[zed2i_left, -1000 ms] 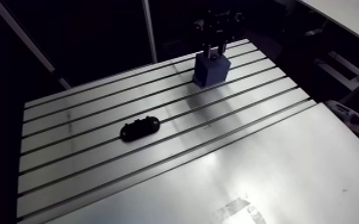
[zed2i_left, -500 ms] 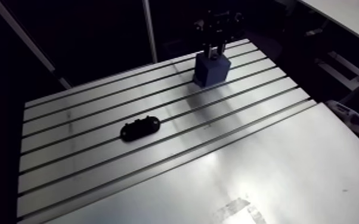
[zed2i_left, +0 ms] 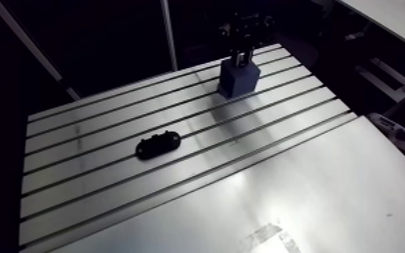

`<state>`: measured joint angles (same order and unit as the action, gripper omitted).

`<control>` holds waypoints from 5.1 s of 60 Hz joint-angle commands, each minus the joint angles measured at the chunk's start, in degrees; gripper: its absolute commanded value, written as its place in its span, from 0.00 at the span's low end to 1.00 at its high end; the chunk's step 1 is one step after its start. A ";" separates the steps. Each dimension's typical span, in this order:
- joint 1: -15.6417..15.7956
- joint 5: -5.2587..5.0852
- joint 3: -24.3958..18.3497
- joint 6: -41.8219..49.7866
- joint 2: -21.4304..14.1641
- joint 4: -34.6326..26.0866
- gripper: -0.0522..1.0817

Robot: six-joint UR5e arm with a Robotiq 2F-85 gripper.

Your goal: Pick up the M10 bolt and insert it into the hex recess until seated.

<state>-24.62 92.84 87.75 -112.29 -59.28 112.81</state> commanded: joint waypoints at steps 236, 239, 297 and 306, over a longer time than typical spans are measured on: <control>-0.44 0.36 -0.07 -17.42 -0.36 -0.28 0.69; -0.44 0.36 -0.15 -18.61 -0.35 -0.17 0.69; -0.35 0.54 -0.61 -24.42 -0.26 -0.45 0.68; -0.35 0.86 -0.61 -25.93 -0.26 -0.52 0.68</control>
<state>-24.92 93.38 87.21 -136.73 -59.53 112.33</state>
